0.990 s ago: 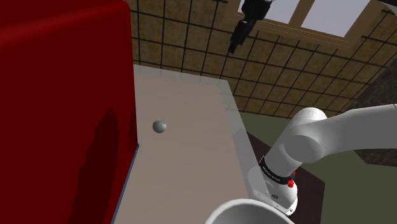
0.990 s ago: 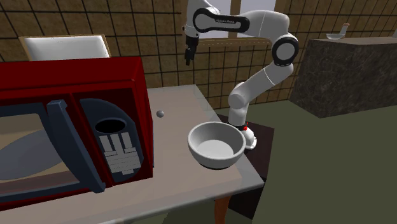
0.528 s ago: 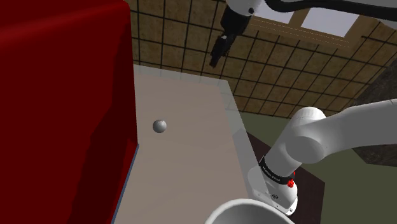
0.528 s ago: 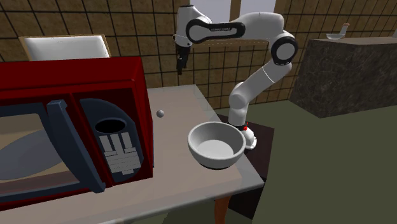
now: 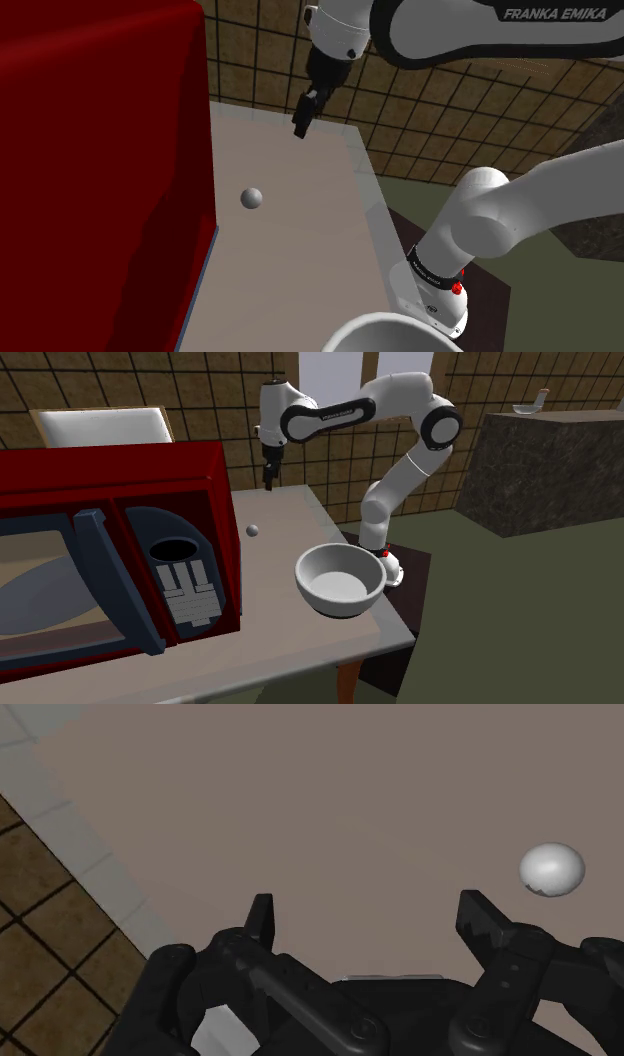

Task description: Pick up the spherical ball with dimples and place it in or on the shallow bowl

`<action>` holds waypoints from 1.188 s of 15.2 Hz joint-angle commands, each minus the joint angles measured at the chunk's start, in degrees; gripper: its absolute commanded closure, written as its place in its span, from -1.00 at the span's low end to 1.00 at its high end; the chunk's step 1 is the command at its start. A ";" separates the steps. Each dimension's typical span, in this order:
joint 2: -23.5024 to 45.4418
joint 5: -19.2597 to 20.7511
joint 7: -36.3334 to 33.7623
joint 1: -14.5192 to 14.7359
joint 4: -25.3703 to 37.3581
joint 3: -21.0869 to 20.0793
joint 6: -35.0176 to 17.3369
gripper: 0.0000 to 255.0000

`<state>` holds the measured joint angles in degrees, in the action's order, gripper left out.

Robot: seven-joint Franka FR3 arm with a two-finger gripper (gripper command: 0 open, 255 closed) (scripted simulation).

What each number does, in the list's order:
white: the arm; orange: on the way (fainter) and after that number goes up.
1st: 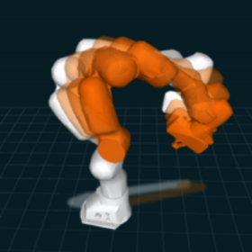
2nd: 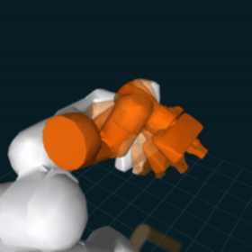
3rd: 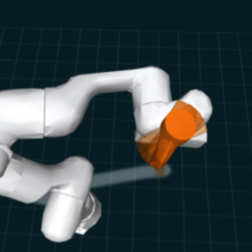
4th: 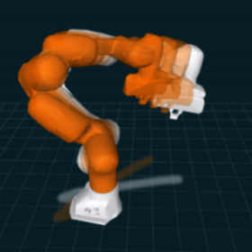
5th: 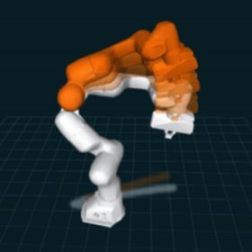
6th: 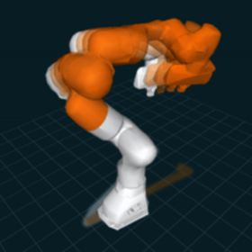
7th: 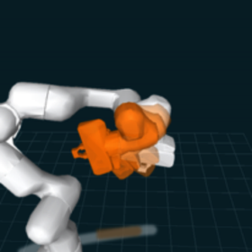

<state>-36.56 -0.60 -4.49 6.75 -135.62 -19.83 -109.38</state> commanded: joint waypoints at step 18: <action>20.71 5.38 -16.50 -0.01 3.17 -17.92 -14.60 -1.00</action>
<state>-16.18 4.53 -20.86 6.88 -132.08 -37.69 -123.29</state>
